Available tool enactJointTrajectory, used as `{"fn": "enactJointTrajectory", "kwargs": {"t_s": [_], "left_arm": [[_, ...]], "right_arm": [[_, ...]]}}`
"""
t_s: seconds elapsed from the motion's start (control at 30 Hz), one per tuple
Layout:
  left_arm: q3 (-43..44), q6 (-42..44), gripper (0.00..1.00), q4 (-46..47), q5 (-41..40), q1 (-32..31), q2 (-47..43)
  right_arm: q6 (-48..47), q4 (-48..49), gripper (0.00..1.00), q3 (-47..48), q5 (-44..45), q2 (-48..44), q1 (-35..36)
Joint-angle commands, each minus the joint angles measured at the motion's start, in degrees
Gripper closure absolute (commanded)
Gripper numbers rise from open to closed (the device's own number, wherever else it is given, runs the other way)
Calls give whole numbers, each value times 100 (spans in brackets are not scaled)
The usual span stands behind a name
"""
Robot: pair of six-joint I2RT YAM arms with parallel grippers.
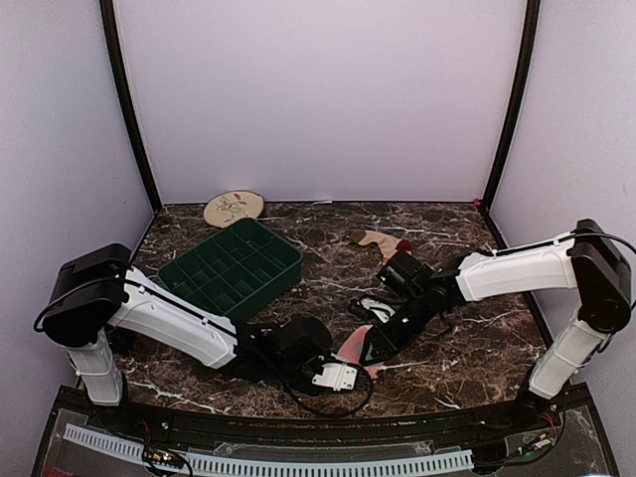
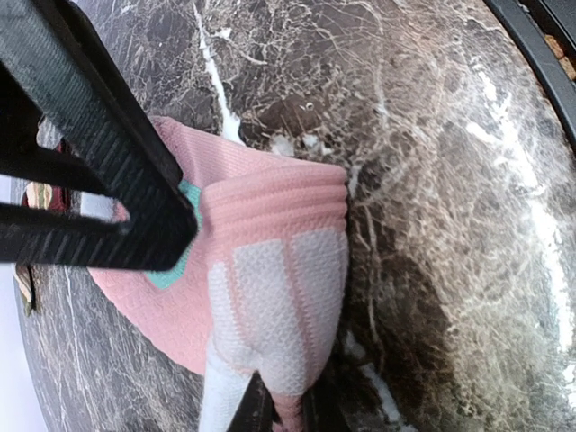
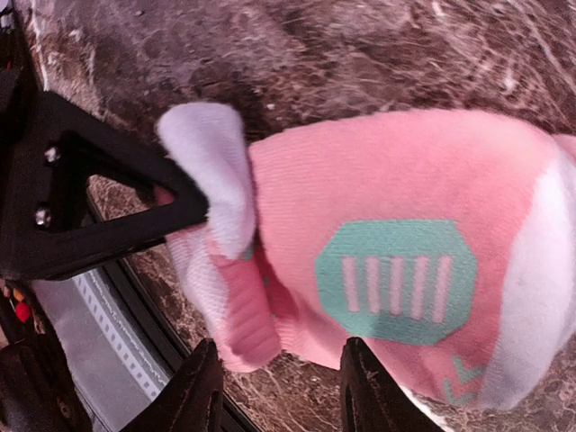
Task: Roll the socks
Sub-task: Roll the sock at the center of the board.
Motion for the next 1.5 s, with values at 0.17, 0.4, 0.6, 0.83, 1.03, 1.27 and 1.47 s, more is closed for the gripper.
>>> {"fn": "enactJointTrajectory", "kwargs": {"t_s": [0.17, 0.4, 0.6, 0.83, 1.03, 1.27, 1.47], "left_arm": [[-254, -96, 94, -464, -122, -18, -309], [-358, -99, 90, -418, -183, -17, -484], [-399, -84, 85, -361, -81, -21, -536], [-371, -56, 80, -151, -210, -26, -473], [-306, 50, 78, 153, -640, -23, -320], [-63, 55, 81, 196, -839, -23, 59], [213, 137, 98, -450, -333, 31, 155]], "right_arm": [[614, -24, 68, 94, 1025, 84, -47], [509, -347, 79, 565, 1287, 816, -47], [194, -531, 80, 1071, 1315, 1320, -38], [-147, -801, 80, 1683, 1342, 1762, -36], [-375, -963, 81, 2057, 1284, 2096, -36], [-484, -1053, 81, 2274, 1227, 2234, -38], [-598, -1112, 81, 2264, 1244, 2255, -30]]}}
